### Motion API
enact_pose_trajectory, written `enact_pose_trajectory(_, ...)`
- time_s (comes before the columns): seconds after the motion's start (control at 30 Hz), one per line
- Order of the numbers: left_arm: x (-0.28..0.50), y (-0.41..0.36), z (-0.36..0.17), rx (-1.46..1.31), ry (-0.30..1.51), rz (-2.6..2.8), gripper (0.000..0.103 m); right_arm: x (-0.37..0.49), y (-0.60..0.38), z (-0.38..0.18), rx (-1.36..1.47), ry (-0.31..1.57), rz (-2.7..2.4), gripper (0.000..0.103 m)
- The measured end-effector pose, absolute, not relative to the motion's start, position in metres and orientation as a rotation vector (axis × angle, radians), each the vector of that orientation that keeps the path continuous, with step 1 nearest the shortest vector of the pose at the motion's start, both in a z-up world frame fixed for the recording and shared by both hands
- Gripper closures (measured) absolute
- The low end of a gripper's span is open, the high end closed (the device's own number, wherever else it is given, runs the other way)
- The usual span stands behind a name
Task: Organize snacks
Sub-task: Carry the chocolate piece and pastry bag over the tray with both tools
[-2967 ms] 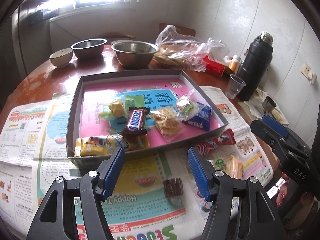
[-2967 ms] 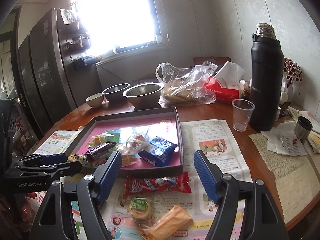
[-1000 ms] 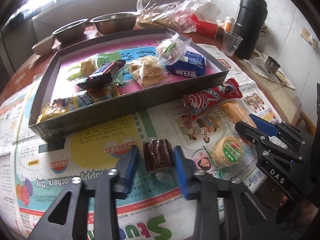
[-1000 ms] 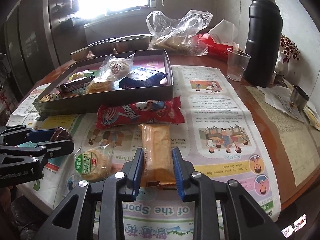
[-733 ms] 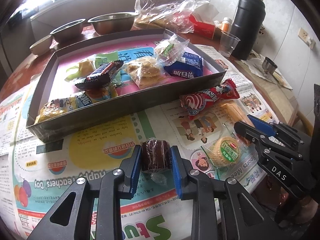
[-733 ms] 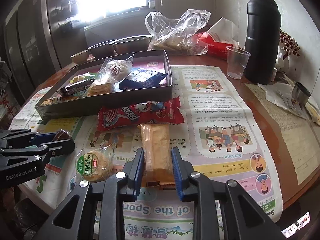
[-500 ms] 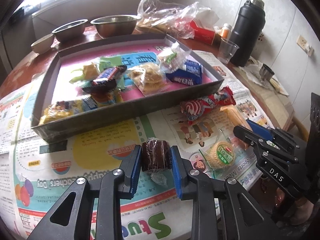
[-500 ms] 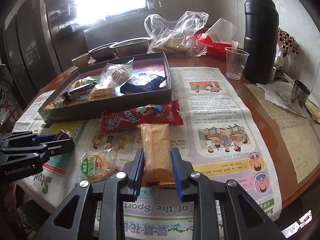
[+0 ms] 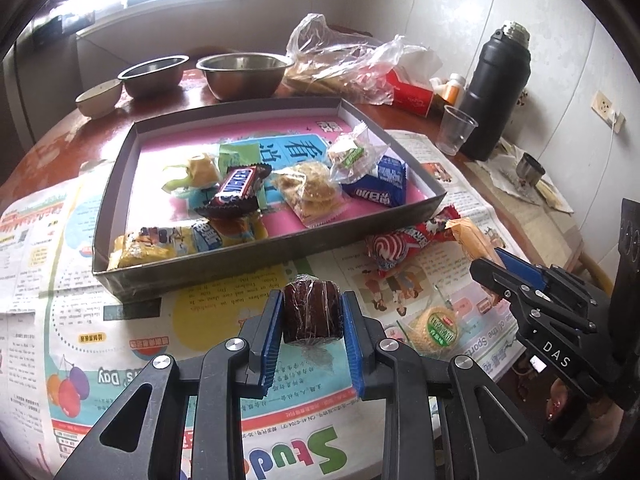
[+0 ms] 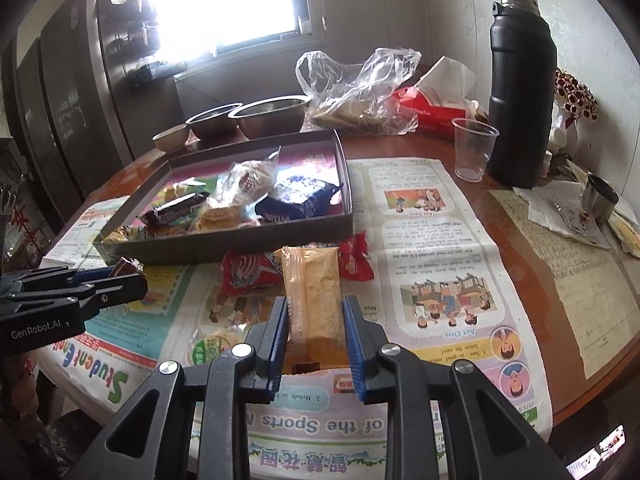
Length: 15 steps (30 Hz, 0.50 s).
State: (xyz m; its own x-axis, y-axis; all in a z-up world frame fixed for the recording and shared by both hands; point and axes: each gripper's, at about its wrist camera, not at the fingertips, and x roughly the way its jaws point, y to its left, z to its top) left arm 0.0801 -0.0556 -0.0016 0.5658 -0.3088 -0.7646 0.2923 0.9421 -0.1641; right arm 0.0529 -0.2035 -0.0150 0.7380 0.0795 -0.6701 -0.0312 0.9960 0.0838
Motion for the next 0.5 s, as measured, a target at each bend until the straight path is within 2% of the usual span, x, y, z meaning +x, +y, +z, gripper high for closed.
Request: enact_pose_trajectory(0.5, 0.094, -0.045, 0.014, -0.059, 0.86, -0.333, 0.074, 0.068, -0.198, 0.006, 0.084, 0.675, 0.085, 0.076)
